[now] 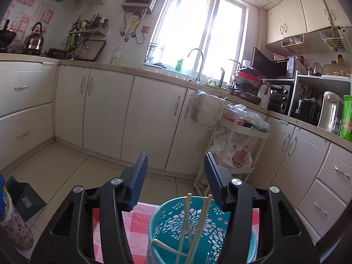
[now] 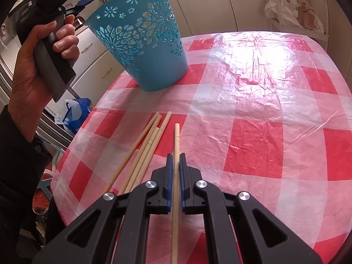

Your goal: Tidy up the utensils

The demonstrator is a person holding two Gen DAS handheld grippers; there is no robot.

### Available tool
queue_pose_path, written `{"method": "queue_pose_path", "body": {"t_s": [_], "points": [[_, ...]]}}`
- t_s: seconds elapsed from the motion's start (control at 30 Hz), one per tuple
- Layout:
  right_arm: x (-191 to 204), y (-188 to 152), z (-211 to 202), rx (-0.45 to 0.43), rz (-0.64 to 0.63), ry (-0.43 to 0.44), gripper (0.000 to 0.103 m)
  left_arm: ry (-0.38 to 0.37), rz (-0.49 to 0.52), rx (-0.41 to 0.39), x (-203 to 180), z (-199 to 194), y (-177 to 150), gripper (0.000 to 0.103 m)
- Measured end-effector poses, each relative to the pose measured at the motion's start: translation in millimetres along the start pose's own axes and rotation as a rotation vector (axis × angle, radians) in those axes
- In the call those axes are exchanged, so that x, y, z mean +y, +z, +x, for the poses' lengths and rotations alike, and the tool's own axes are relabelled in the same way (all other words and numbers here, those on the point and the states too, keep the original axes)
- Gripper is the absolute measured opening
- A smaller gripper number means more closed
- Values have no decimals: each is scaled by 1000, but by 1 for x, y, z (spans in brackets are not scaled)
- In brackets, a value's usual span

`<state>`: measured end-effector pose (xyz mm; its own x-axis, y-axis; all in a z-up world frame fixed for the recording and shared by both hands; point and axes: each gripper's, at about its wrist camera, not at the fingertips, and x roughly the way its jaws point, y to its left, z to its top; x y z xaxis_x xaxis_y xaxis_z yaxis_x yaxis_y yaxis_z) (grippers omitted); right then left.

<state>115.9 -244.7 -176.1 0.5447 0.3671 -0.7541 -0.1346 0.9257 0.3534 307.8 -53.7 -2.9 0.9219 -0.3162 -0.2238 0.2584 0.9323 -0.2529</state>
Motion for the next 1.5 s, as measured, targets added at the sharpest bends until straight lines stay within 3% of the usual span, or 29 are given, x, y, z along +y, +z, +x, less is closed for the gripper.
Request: {"method": "queue_pose_path", "body": {"t_s": [0.13,0.27,0.4,0.53,0.73,0.93,1.1,1.27,1.33,1.5], "points": [[1,0,1,0,-10,-16,4,31,-43,-40,13,-34,1,63],[6,0,2,0,-27,-36,4,72,-40,-47,21,-74,-18,74],[7,1,4,3,-15,-43,5,80,-37,12,23,-105,-58,81],[-1,1,-8,-27,68,-6,5,65,-123,108,36,-121,-103,82],[6,22,-57,-214,149,110,5,56,-260,195,60,-118,-149,82],[46,91,-108,-475,68,201,4,23,-331,194,75,-114,-154,82],[69,144,-117,-563,17,221,4,11,-375,204,83,-112,-159,82],[60,142,-118,-527,52,187,4,7,-411,196,91,-113,-162,82],[42,122,-105,-443,128,182,4,5,-418,199,91,-113,-162,82],[-26,35,-52,-157,421,180,4,-6,-415,198,91,-112,-163,82]]}}
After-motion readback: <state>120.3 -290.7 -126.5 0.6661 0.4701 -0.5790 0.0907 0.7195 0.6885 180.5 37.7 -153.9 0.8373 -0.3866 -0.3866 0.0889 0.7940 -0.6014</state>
